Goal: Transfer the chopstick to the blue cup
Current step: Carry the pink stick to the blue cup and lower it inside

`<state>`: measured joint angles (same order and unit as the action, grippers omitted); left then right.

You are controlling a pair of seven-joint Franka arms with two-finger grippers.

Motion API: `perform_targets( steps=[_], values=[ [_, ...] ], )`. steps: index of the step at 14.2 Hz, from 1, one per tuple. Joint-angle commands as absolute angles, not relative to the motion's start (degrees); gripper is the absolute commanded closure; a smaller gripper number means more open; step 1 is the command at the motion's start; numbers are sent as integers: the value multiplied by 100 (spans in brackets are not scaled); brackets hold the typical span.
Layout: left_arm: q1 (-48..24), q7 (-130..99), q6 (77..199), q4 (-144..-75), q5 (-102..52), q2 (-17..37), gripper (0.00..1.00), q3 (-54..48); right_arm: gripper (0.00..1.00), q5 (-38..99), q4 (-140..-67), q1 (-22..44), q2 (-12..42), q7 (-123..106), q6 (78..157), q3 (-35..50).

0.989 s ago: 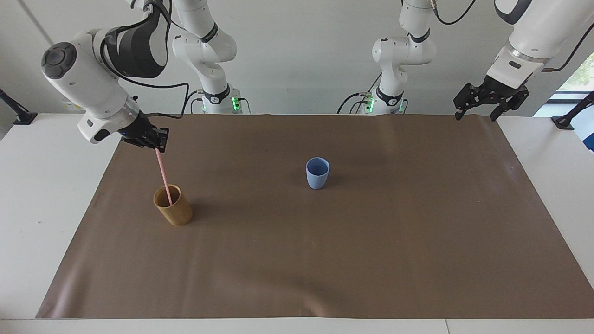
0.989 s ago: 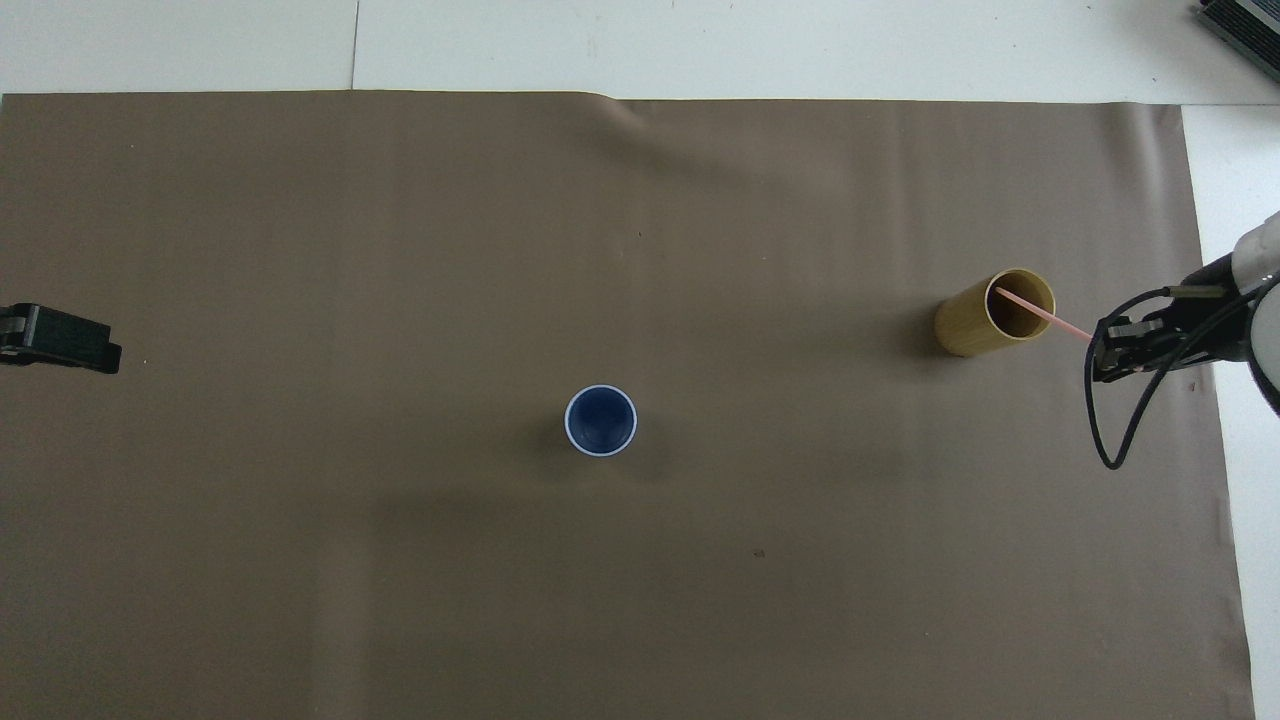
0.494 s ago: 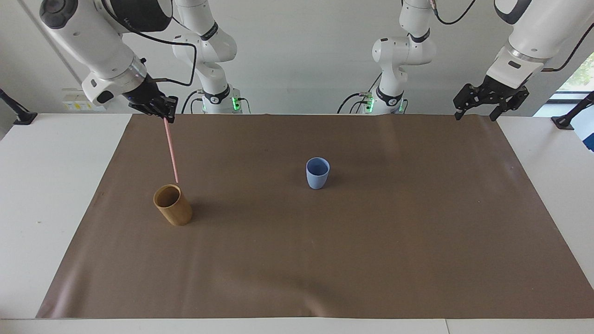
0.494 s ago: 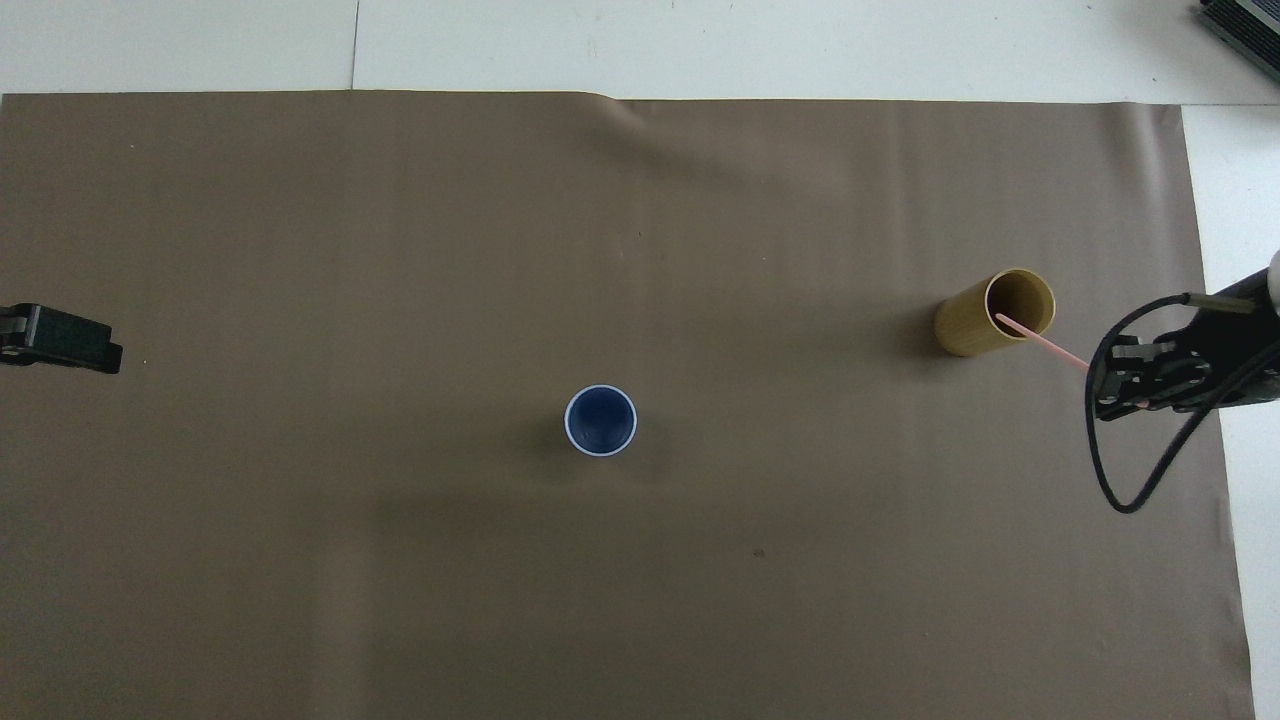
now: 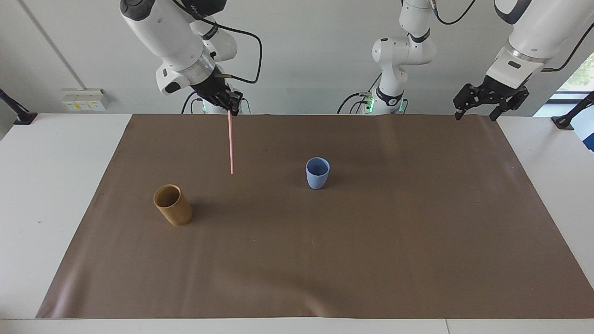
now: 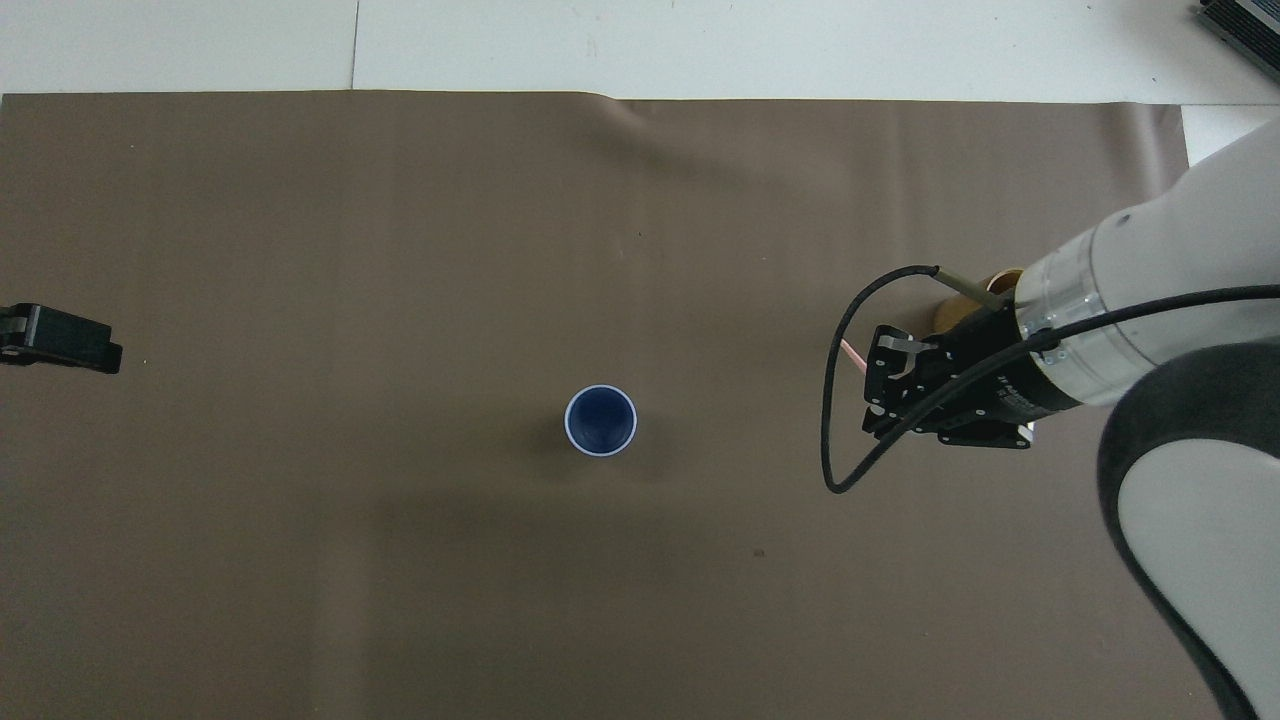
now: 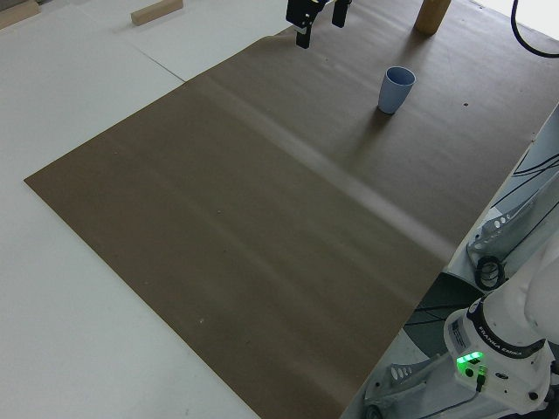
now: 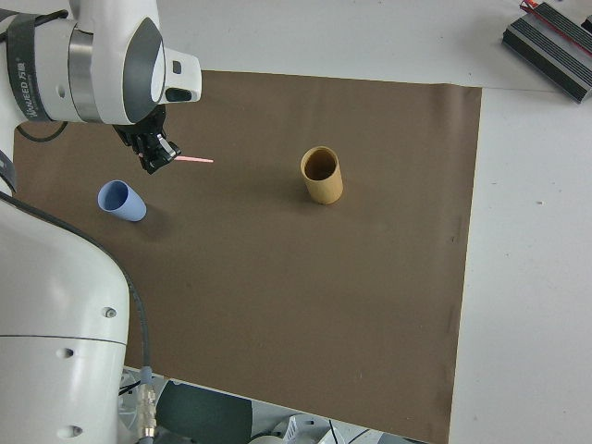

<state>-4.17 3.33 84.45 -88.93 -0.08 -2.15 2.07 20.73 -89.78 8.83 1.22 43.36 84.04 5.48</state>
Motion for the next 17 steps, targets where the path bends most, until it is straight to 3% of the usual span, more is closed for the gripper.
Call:
perform_targets(
  steps=[1,8,17],
  values=[
    [-325,299,8367,-8903,-88,-272,0,149,100,2530,-9272,1325,70,5147,9085,536],
    [-325,308,8367,-8903,-88,-272,0,149,100,3638,-9475,2460,474,6617,10431,536],
    [-325,299,8367,-8903,-88,-272,0,149,100,3955,-9967,2584,720,6653,10836,536]
  ],
)
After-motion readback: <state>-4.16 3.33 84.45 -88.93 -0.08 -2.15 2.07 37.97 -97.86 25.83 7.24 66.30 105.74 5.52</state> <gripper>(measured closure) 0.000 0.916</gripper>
